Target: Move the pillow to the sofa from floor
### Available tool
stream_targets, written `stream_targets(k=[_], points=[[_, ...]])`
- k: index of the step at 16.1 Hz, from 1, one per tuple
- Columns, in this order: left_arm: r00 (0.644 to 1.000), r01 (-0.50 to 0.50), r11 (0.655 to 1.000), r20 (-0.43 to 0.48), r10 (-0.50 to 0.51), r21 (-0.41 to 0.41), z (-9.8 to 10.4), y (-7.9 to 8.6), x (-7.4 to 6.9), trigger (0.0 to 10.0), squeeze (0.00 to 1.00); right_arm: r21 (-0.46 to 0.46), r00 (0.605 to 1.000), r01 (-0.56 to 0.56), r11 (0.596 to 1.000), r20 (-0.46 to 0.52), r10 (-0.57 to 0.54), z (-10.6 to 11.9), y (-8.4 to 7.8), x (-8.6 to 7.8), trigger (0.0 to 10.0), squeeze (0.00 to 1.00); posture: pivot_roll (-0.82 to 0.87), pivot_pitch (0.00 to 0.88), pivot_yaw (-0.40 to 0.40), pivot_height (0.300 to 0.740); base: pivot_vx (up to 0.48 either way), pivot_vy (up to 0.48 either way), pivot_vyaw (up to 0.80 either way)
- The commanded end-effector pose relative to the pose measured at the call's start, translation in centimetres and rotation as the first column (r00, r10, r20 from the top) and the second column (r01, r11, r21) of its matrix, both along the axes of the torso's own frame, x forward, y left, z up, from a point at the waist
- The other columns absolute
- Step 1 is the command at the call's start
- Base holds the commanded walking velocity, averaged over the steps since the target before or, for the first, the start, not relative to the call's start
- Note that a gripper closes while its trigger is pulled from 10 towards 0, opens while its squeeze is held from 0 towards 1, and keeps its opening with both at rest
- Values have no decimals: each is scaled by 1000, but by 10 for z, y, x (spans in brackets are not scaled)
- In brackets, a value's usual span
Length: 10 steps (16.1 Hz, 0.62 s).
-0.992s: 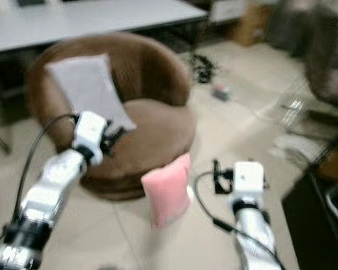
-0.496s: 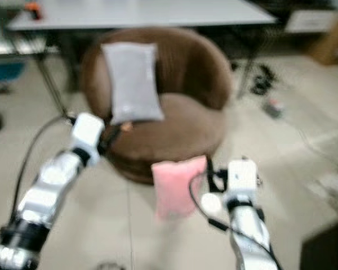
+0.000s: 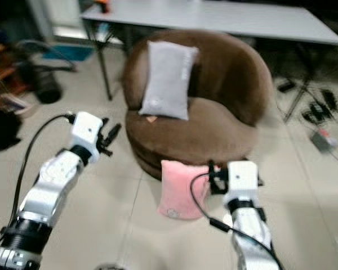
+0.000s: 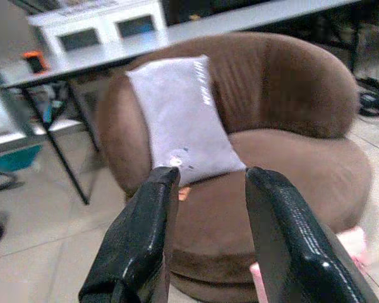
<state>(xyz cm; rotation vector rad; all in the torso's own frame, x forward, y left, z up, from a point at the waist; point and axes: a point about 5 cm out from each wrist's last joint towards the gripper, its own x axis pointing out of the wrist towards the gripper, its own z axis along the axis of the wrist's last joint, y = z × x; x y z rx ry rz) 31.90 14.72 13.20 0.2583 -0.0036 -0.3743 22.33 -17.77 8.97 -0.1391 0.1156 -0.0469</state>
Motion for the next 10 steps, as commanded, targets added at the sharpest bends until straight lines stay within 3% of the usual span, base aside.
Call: stream_targets(k=[1,10], points=[[1000,-19,1000,25,18,11,4,6,1,10000,0,2,1000,-10,1000,14,10,2,3,1,10000,0,61,0,1,740,0,-480,800],[995,-14,999,93,18,-45,13,2,2,10000,0,-9,1000,-8,1000,22,8,3,2,2,10000,0,55,0,4,740,0,-480,800]])
